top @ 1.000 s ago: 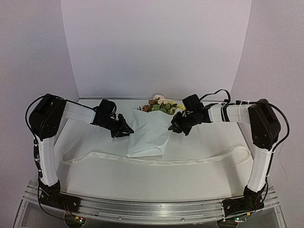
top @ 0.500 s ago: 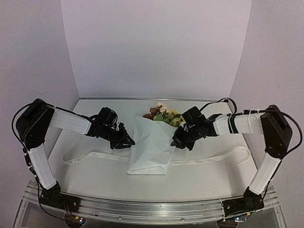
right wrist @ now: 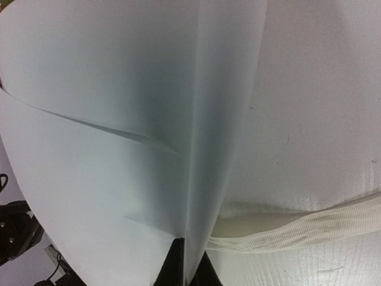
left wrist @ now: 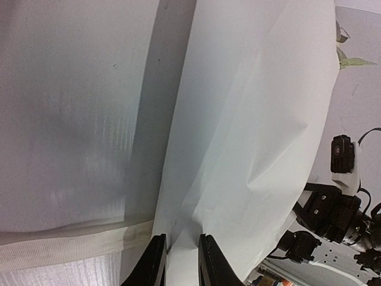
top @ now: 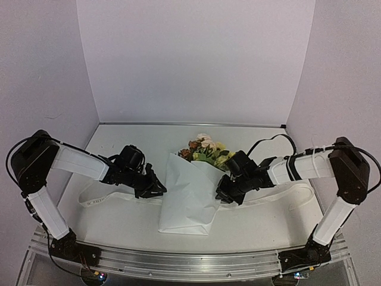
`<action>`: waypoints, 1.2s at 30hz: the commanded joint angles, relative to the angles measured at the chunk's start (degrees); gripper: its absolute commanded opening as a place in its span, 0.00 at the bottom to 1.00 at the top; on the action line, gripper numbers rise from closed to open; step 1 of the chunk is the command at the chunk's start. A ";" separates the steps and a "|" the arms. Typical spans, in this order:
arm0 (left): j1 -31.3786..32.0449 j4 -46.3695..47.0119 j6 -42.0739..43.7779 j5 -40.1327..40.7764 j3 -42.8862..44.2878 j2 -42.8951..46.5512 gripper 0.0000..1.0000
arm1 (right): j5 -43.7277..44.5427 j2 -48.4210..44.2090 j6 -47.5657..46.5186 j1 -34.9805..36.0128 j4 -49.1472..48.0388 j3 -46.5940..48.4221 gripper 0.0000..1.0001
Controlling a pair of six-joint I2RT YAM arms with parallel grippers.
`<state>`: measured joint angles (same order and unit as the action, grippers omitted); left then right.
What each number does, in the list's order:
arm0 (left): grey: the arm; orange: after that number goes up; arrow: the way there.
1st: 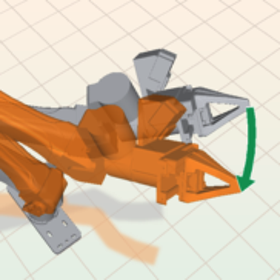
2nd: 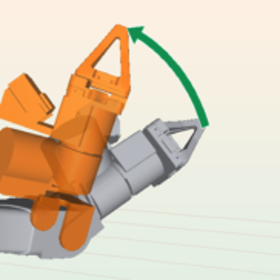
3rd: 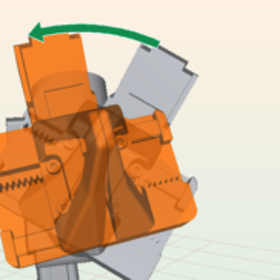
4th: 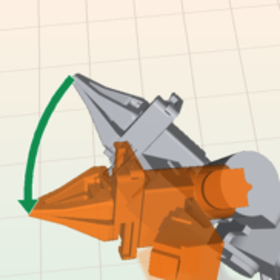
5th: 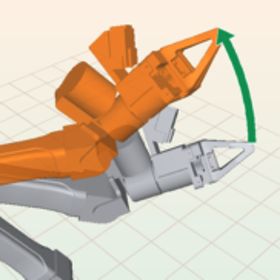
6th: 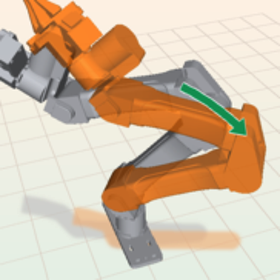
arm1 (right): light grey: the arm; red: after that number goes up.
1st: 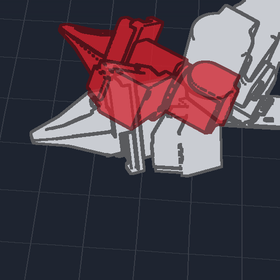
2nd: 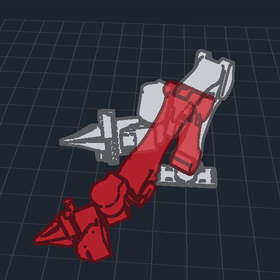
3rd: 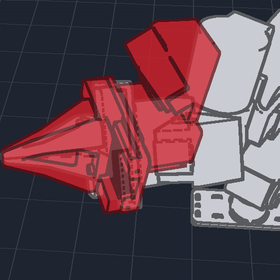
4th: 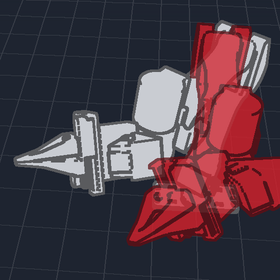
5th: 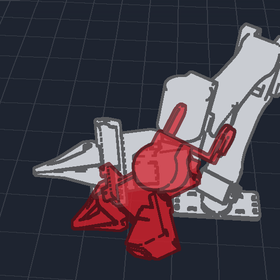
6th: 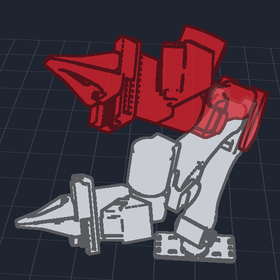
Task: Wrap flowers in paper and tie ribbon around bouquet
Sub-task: Place the folded bouquet on the ribbon, then pick up the left side of the ribbon at the center of the board.
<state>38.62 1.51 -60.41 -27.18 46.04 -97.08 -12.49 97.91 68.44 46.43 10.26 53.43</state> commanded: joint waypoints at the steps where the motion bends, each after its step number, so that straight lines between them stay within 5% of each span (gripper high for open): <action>1: 0.31 2.98 -1.38 2.79 -1.26 2.39 0.25 | 3.01 -2.05 0.26 0.42 -1.38 -0.63 0.08; 10: 0.32 -5.68 0.86 11.66 1.30 9.65 0.48 | 6.31 -5.49 -2.56 0.42 1.45 0.44 0.49; 18: -2.63 -17.16 -2.45 23.86 -1.72 19.36 0.57 | 18.95 -12.90 -6.01 0.22 13.44 -0.37 0.87; 30: -6.57 -32.94 -19.65 37.07 -10.19 32.56 0.65 | 21.88 -21.41 -7.70 -2.61 15.76 -7.21 0.98; 36: -7.90 -29.12 -30.10 37.15 -15.58 34.70 0.63 | 22.03 -26.57 -6.88 -5.39 15.96 -12.57 0.98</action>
<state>31.57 -28.17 -81.23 7.19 32.88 -63.91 6.94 75.30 61.60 42.87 24.98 43.97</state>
